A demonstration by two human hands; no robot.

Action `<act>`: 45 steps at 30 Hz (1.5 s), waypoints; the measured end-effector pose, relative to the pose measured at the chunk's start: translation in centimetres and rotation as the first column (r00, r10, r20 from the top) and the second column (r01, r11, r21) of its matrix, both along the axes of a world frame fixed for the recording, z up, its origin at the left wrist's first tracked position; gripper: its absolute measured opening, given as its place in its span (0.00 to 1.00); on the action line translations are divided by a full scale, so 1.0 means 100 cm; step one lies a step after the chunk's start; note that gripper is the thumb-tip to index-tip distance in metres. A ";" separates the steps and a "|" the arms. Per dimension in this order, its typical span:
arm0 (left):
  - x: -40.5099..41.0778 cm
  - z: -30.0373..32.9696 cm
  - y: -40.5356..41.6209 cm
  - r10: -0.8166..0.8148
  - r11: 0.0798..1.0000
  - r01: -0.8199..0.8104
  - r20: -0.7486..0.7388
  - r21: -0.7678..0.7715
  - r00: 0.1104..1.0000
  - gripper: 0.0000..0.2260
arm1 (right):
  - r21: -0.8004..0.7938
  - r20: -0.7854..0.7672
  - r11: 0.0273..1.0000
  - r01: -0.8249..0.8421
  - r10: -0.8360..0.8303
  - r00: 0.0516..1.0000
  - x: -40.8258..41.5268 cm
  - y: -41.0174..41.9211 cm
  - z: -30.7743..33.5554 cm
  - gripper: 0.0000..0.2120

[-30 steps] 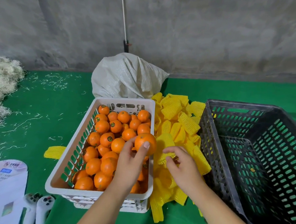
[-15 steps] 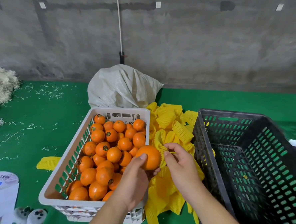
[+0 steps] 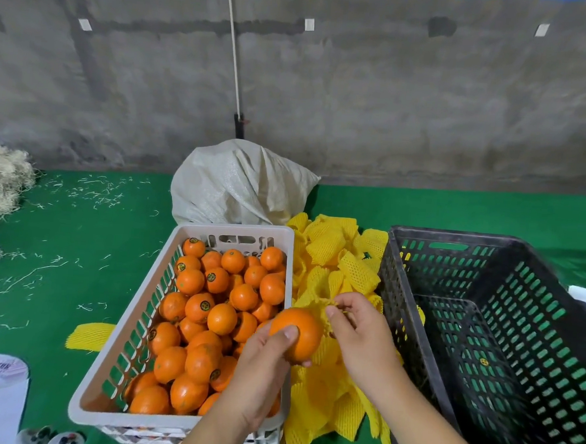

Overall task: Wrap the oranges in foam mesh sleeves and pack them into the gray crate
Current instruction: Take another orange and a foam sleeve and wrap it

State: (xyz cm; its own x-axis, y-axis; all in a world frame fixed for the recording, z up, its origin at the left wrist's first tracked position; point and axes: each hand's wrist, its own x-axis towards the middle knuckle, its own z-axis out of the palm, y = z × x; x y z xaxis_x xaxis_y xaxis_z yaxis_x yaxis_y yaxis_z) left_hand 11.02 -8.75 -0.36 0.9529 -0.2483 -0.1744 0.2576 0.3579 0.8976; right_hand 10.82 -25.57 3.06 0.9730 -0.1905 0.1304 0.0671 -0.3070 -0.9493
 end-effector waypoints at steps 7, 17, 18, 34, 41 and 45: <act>0.001 0.005 -0.002 0.203 0.949 -0.222 0.103 0.222 0.974 0.36 | 0.148 0.164 0.985 -0.083 0.058 0.985 -0.014 0.011 0.018 0.06; -0.007 0.034 -0.020 0.119 0.951 -0.155 -0.146 -0.268 0.982 0.06 | -0.446 0.280 0.893 -0.063 0.206 0.938 -0.025 0.025 0.020 0.13; -0.008 0.033 -0.016 0.046 0.940 -0.093 -0.145 -0.330 0.988 0.07 | -0.493 0.283 0.867 -0.072 0.237 0.929 -0.025 0.024 0.020 0.14; -0.004 0.018 -0.016 0.249 0.966 -0.243 0.063 -0.086 0.967 0.22 | -0.393 0.425 0.919 0.027 0.155 0.892 -0.031 0.031 0.023 0.19; -0.002 0.024 -0.005 0.027 0.997 -0.049 0.298 0.067 0.954 0.30 | -0.461 0.349 0.886 0.046 0.133 0.928 -0.024 0.011 0.027 0.19; -0.003 0.025 -0.018 0.262 0.955 -0.290 0.273 0.067 0.926 0.24 | -0.489 0.492 0.865 0.116 0.164 0.855 -0.030 0.021 0.028 0.12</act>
State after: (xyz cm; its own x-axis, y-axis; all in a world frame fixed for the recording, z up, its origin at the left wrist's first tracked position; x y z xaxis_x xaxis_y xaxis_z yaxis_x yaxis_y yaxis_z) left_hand 10.74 -10.51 2.12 0.9964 0.0376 0.0759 -0.0834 0.2826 0.9556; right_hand 7.78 -23.48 5.87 0.7436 0.0569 0.6662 0.5022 -0.7053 -0.5003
